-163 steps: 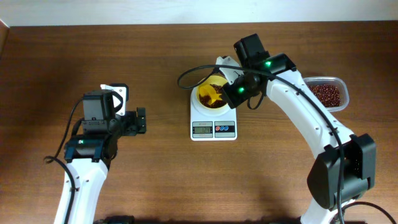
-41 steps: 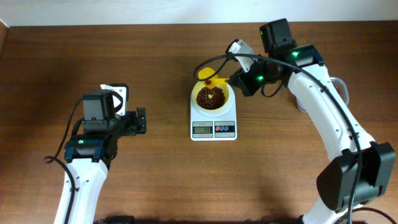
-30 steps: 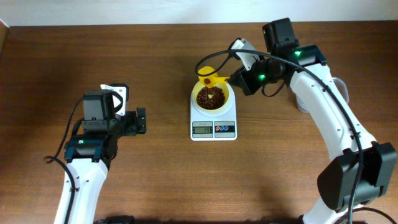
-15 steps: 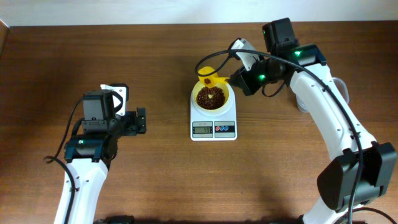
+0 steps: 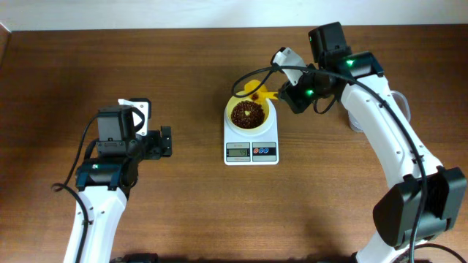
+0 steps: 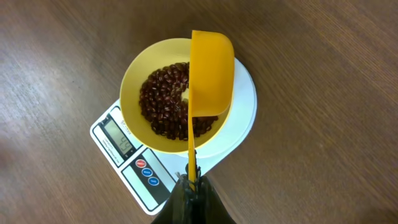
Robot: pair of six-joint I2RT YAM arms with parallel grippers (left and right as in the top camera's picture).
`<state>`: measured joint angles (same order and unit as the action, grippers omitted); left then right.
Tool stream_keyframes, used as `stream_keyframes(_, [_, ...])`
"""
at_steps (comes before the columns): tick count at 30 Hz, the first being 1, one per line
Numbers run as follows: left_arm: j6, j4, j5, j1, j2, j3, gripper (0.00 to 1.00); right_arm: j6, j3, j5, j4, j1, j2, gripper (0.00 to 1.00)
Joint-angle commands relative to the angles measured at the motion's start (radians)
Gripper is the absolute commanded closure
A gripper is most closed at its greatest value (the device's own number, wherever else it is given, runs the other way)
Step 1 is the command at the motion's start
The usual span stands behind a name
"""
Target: Scoop item into bowl and weigh 50g on scale
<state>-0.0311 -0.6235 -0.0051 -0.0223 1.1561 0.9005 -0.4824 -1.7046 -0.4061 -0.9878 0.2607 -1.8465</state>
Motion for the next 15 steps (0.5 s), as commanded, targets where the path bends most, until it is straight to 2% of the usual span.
stream_keyframes(1, [-0.011,0.002,-0.007,-0.005,0.005,-0.003,0.01,-0.011,-0.016,-0.037,0.000,-0.003,0.021,0.96])
stream_keyframes(2, [-0.012,0.002,-0.007,-0.005,0.005,-0.003,0.01,-0.011,-0.016,0.015,0.000,-0.002,0.021,0.96])
stream_keyframes(4, [-0.012,0.002,-0.007,-0.005,0.005,-0.003,0.01,-0.012,-0.016,-0.049,0.000,0.002,0.021,0.96])
stream_keyframes(6, [-0.012,0.002,-0.007,-0.005,0.005,-0.003,0.01,-0.010,-0.016,0.035,0.002,-0.006,0.021,0.96])
stream_keyframes(11, [-0.012,0.002,-0.007,-0.005,0.005,-0.003,0.01,-0.007,-0.016,-0.091,0.004,-0.006,0.021,0.96])
stream_keyframes(15, [-0.011,0.002,-0.007,-0.005,0.005,-0.003,0.01,-0.007,-0.016,-0.091,0.004,-0.006,0.021,0.96])
